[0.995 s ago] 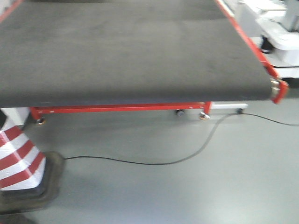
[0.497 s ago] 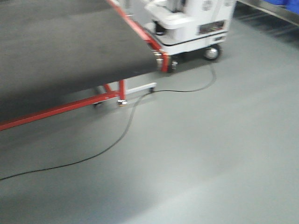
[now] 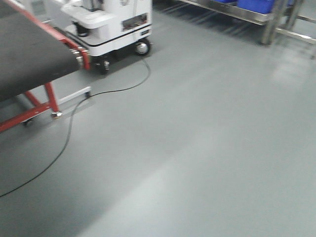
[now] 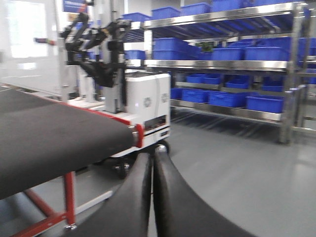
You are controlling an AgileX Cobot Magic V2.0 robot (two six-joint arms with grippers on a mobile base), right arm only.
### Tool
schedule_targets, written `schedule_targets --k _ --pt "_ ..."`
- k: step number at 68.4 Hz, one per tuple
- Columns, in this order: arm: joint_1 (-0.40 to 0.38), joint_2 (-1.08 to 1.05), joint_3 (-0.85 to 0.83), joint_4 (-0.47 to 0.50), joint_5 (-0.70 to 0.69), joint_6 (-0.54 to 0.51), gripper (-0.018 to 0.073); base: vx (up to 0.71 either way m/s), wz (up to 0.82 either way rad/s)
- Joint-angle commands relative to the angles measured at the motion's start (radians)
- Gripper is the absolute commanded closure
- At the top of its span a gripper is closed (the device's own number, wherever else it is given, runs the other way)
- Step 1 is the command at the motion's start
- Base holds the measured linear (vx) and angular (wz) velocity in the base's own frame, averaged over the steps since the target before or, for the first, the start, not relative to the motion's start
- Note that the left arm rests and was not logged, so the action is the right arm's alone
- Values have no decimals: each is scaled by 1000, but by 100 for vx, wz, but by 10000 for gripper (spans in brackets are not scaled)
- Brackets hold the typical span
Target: Pour parts from conveyor to right shelf
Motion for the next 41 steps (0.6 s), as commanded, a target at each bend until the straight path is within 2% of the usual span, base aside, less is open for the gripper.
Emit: schedule_targets --k 1,41 --pt "0 12 -26 -8 -87 -5 499 -16 -60" --pt "0 12 -26 -8 -87 -5 499 -13 -67"
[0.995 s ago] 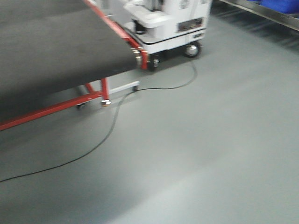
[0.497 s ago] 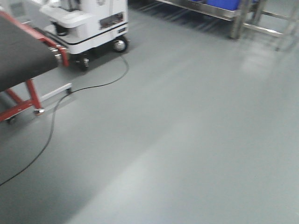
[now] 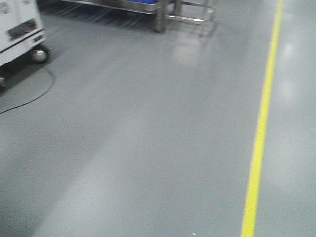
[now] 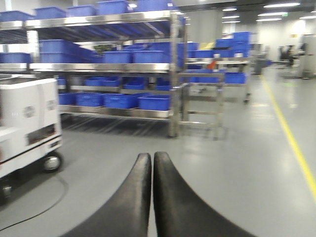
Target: Pour parts from conveyor to right shelf
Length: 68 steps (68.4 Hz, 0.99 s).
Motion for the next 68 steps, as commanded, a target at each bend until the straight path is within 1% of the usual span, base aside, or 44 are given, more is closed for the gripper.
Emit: schedule_targets --k 1,19,33,47,68 --pt "0 12 -26 -8 -87 -5 499 -9 -79" --pt "0 12 -26 -8 -87 -5 499 -8 -80" --pt "0 12 -26 -8 -87 -5 499 -6 -63" --pt "0 12 -26 -8 -87 -5 499 -2 -40" --pt "0 12 -26 -8 -87 -5 499 5 -23"
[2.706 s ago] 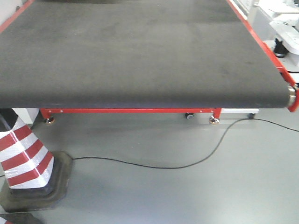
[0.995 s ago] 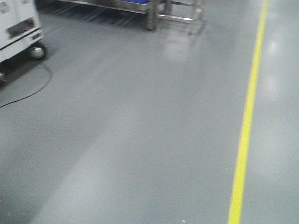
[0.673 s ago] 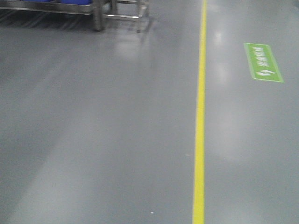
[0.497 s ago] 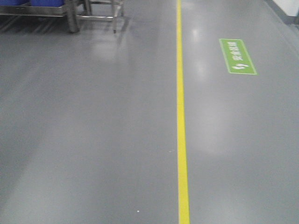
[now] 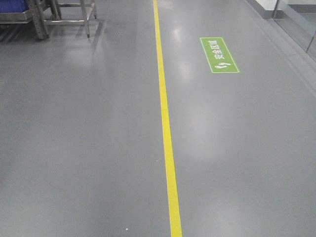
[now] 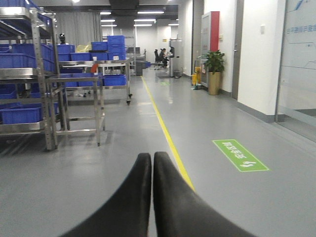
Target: Pour parts from conveyor to right shelf
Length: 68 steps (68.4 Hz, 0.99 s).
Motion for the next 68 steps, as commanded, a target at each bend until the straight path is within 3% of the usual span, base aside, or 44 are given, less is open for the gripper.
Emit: schedule_targets --k 1,39,68 --pt "-1 12 -26 -8 -87 -5 499 9 -23" --pt "-1 12 -26 -8 -89 -5 499 17 -16" --pt "-1 12 -26 -8 -89 -5 499 38 12"
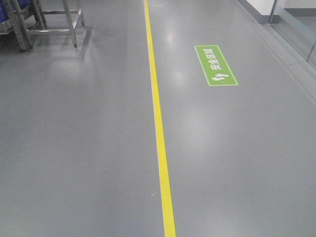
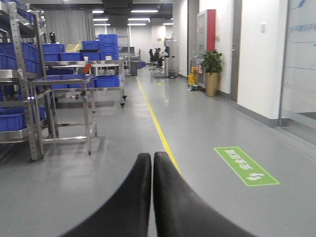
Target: Pour parts from conveyor to right shelf
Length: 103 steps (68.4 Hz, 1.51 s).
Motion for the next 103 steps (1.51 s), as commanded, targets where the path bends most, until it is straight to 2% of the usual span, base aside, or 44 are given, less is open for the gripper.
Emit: schedule_targets --k 1,45,103 --pt "-1 12 -26 -8 -89 -5 499 46 23" --pt "-1 12 -26 -8 -85 -5 499 51 13" --pt "-1 12 -26 -8 -85 -5 499 64 -9"
